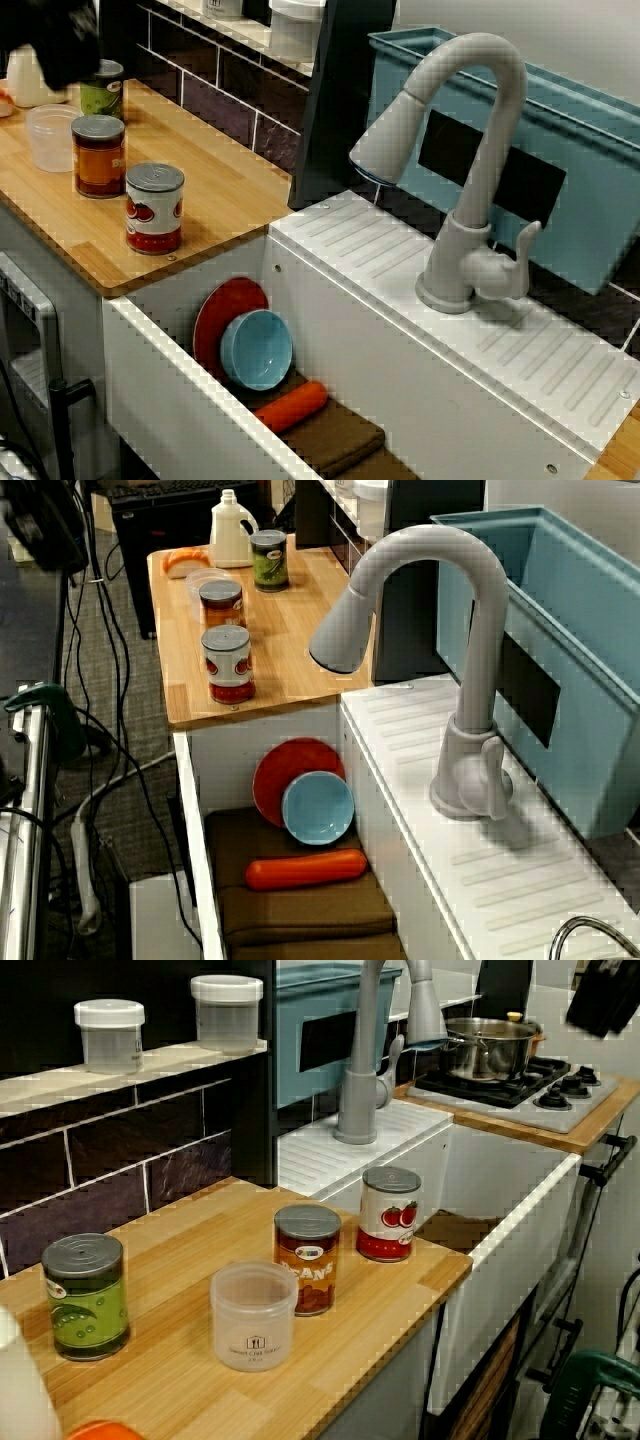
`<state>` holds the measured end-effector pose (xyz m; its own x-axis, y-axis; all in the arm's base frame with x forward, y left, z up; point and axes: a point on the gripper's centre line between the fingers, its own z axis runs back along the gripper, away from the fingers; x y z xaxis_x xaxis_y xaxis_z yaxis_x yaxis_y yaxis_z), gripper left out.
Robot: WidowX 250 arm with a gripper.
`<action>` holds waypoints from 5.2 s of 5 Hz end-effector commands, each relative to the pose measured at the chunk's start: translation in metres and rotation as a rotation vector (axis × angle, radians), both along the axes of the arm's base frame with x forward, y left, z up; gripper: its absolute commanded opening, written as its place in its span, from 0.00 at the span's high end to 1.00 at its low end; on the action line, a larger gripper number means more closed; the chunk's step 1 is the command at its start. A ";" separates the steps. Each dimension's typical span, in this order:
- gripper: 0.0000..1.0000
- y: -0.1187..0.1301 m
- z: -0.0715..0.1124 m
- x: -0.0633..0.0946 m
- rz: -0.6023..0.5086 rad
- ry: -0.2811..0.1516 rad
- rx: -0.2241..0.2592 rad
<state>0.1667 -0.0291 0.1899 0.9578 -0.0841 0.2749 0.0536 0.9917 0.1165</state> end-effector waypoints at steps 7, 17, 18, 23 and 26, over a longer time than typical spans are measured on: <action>0.00 0.001 -0.075 0.074 -0.149 0.126 -0.339; 0.00 -0.026 -0.139 0.077 -0.064 0.136 -0.217; 0.23 -0.025 -0.139 0.077 -0.066 0.139 -0.220; 1.00 0.005 -0.081 0.083 0.040 0.012 -0.346; 1.00 -0.003 -0.098 0.084 0.046 0.011 -0.297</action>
